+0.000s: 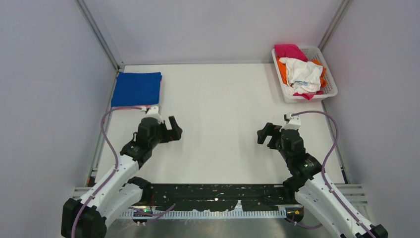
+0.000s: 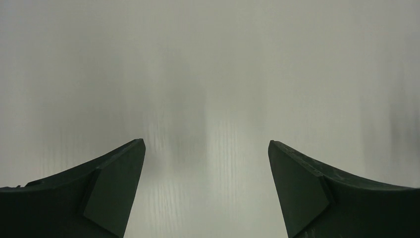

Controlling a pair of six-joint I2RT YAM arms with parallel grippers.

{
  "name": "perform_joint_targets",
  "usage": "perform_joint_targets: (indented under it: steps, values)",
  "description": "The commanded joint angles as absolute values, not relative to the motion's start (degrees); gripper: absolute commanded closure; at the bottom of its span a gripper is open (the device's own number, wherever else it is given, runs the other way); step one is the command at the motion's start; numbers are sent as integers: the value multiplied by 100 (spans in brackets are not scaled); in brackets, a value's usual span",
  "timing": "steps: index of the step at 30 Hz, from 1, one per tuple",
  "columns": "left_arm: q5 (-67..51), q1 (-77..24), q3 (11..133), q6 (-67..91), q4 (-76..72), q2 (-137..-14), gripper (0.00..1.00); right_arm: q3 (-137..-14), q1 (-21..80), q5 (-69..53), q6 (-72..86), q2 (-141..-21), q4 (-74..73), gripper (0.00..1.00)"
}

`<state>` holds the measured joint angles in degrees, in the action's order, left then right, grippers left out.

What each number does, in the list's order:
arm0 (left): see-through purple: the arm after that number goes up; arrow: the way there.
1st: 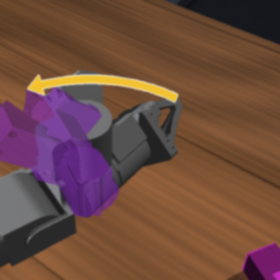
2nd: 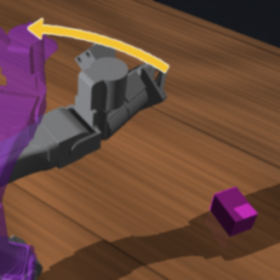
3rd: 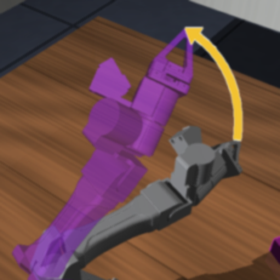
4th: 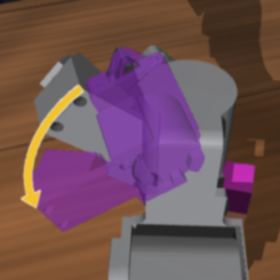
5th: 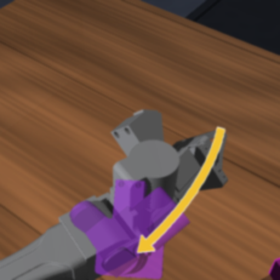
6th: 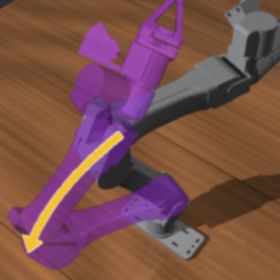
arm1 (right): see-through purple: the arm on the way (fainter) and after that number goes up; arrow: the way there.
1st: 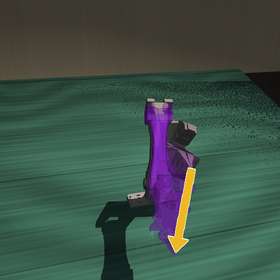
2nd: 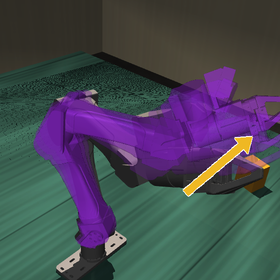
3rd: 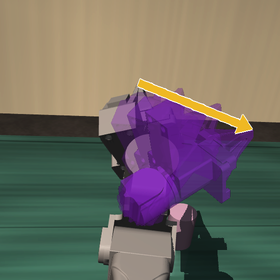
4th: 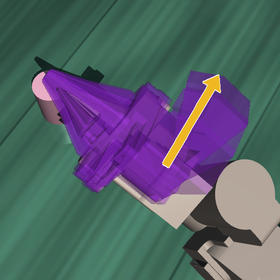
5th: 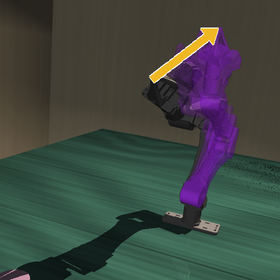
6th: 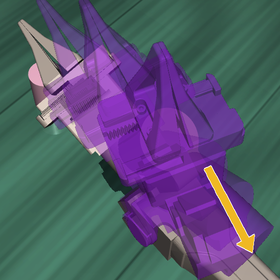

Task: Fold and stack the t-shirts
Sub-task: Reset both arms

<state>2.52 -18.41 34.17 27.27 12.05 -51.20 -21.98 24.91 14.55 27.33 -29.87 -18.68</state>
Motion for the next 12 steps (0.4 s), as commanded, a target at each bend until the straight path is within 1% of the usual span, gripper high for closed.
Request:
perform_joint_targets:
  steps: [1, 5, 8, 12]
  values:
    - [817, -2445, 2533, 3311, 489, -4092, 0, -2223, 2470, 1625, 2979, -2990, -1639, 5]
    - [978, -2548, 2182, 3351, 455, -3713, 0, -2159, 2465, 1723, 3009, -3108, -1512, 5]
    - [1130, -2549, 2137, 3344, 520, -3596, 0, -2093, 2470, 1841, 3017, -3133, -1479, 4]
    - [1016, -2547, 2144, 3333, 501, -3528, 0, -2016, 2467, 1993, 3115, -3053, -1437, 5]
